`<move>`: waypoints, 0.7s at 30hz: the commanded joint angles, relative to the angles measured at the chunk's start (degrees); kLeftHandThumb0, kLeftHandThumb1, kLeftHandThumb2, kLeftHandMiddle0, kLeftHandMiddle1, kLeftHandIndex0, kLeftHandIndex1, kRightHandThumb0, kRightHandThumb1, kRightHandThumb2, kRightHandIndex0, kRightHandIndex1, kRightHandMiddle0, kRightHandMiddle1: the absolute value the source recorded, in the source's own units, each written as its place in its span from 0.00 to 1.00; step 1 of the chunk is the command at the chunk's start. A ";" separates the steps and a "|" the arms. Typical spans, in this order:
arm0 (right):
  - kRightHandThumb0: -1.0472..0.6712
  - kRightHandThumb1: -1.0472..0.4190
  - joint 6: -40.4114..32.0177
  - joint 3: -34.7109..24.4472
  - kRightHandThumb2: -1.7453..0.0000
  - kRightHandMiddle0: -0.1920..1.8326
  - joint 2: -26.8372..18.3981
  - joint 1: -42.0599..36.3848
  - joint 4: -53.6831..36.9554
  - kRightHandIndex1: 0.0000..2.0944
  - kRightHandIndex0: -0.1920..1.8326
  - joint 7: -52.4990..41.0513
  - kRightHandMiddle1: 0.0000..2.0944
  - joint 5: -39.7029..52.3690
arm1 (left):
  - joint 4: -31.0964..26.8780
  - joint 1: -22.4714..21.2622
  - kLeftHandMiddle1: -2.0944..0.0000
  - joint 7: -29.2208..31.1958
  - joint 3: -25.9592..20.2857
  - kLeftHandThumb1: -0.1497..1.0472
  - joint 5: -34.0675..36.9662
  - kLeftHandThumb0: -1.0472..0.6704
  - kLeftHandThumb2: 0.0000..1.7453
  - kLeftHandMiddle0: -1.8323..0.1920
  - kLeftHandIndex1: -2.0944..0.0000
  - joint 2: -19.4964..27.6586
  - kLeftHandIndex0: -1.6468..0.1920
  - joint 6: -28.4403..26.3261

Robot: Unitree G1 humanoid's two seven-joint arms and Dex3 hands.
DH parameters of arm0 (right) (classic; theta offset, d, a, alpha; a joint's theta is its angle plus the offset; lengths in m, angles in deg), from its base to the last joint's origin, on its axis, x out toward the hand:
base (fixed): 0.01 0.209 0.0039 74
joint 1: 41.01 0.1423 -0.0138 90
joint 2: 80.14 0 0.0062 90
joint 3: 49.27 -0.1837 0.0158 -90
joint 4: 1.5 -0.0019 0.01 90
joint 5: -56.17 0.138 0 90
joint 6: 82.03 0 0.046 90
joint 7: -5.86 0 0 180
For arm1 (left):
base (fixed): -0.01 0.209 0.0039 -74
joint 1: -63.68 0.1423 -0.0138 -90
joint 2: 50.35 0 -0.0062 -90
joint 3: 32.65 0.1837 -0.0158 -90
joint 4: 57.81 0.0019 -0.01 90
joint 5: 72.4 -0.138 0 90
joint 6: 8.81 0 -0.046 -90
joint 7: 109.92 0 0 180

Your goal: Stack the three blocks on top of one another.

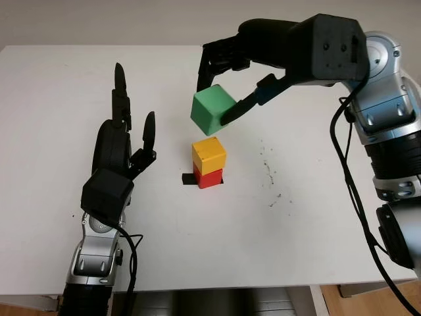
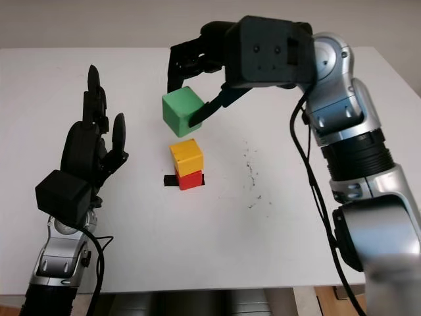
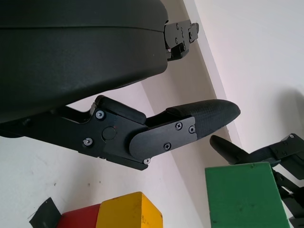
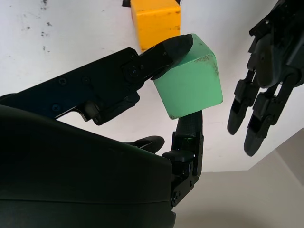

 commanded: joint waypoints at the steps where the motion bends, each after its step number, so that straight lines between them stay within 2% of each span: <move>1: 0.31 0.06 0.72 0.14 0.97 0.28 0.42 -0.51 -0.04 0.04 0.29 0.57 0.70 -0.26 | -0.31 0.14 0.98 0.13 -0.06 1.00 0.46 0.16 0.42 0.99 0.99 -0.24 1.00 0.74; 21: 0.32 0.05 1.64 1.43 0.97 0.26 1.24 -3.57 1.07 0.03 0.29 2.40 0.71 -4.14 | -0.80 0.70 0.98 0.81 -0.16 1.00 1.58 0.15 0.41 1.00 1.00 0.17 1.00 0.96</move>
